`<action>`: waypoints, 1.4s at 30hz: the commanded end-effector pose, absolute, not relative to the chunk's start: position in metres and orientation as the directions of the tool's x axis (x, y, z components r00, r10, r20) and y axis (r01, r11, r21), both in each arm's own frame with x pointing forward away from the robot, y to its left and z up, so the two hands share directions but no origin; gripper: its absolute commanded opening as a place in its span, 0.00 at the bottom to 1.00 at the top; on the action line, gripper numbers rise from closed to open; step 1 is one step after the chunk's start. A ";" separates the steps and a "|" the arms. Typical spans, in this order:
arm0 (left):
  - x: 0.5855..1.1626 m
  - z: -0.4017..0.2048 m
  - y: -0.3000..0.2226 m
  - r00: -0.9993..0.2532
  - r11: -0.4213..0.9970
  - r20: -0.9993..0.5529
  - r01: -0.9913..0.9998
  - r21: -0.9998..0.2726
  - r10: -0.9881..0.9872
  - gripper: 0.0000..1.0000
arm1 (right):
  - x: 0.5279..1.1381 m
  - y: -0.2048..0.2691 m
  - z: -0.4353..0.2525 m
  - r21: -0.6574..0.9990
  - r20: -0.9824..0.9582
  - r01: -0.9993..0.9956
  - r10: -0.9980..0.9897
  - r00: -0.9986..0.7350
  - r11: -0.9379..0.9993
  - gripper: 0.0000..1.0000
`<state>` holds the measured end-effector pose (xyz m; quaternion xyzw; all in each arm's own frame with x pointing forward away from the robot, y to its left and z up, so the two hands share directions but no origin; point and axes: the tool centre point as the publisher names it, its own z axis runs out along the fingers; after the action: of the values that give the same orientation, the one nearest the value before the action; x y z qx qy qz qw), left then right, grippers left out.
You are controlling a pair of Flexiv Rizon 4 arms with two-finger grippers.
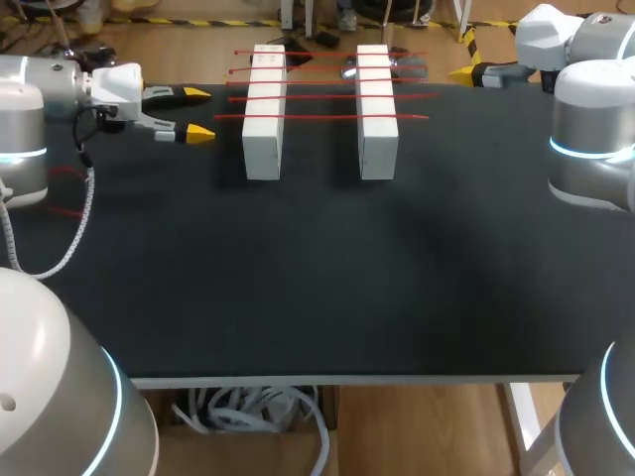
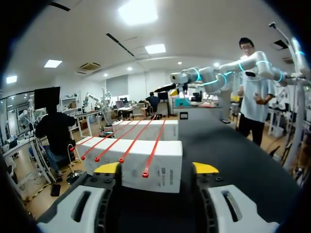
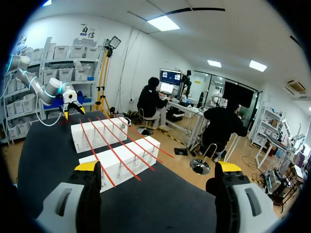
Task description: Grab the tape and strap the tape.
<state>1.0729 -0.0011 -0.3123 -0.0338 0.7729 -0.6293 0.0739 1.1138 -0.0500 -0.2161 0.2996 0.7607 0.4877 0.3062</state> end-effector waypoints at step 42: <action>1.085 -0.333 -0.008 -0.993 0.173 -0.037 0.018 -0.985 -0.109 0.32 | 1.114 -0.050 -0.216 0.925 -0.174 0.157 0.754 -0.633 0.345 1.00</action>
<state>1.0822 -0.0085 -0.3308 -0.0313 0.7652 -0.6409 0.0524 1.1138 -0.0500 -0.2161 0.2996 0.7607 0.4877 0.3062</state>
